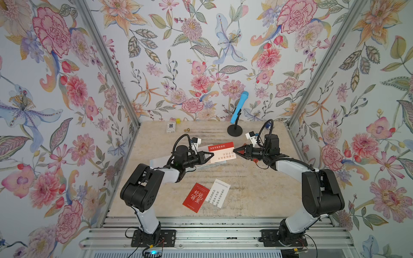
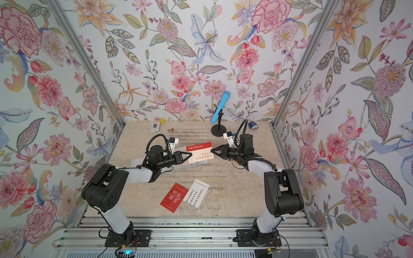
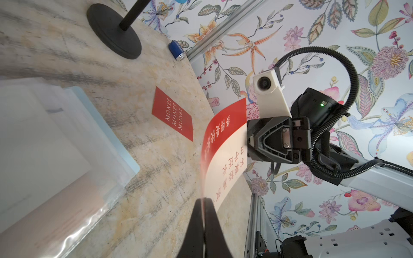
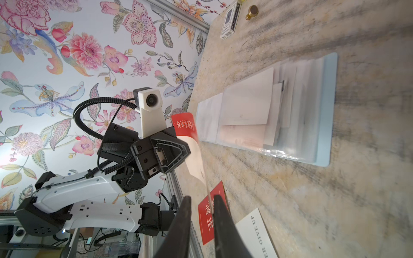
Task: Place the photos into the photo albums
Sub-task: Pick up the photo at the center of the board.
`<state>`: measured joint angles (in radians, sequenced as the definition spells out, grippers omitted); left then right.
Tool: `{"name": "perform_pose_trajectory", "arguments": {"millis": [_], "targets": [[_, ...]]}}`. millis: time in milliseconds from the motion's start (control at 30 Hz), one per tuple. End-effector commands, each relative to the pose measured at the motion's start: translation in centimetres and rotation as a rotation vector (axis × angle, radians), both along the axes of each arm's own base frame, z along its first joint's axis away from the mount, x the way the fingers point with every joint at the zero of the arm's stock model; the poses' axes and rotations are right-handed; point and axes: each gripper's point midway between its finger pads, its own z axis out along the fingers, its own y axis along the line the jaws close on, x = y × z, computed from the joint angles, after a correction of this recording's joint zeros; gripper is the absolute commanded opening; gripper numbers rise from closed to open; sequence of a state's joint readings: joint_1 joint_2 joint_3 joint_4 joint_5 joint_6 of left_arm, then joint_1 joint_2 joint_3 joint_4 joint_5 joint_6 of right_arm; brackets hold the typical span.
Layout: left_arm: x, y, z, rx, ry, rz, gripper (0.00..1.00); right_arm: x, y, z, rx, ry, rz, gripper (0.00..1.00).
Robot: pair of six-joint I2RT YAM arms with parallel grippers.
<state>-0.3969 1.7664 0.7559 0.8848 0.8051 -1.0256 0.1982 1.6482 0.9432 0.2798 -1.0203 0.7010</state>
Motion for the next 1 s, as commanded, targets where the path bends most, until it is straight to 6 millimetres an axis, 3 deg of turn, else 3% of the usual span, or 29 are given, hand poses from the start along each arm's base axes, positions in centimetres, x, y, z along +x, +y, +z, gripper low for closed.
{"name": "perform_pose_trajectory", "arguments": {"millis": [0,400,733,967], "targets": [[0.4,1.5,0.7,-0.004,-0.028,0.057,0.00,0.4,0.6,-0.1,-0.015,-0.017,0.011,0.34],[0.0,3.3,0.7,-0.023,-0.060,0.069,0.00,0.7,0.9,-1.6,-0.048,0.010,0.002,0.36],[1.2,8.2,-1.1,0.064,-0.009,0.194,0.00,1.0,0.9,-2.7,-0.070,0.029,-0.002,0.36],[1.3,11.5,-1.1,0.053,-0.005,0.254,0.00,1.2,0.7,-4.0,-0.113,0.052,-0.018,0.36]]}}
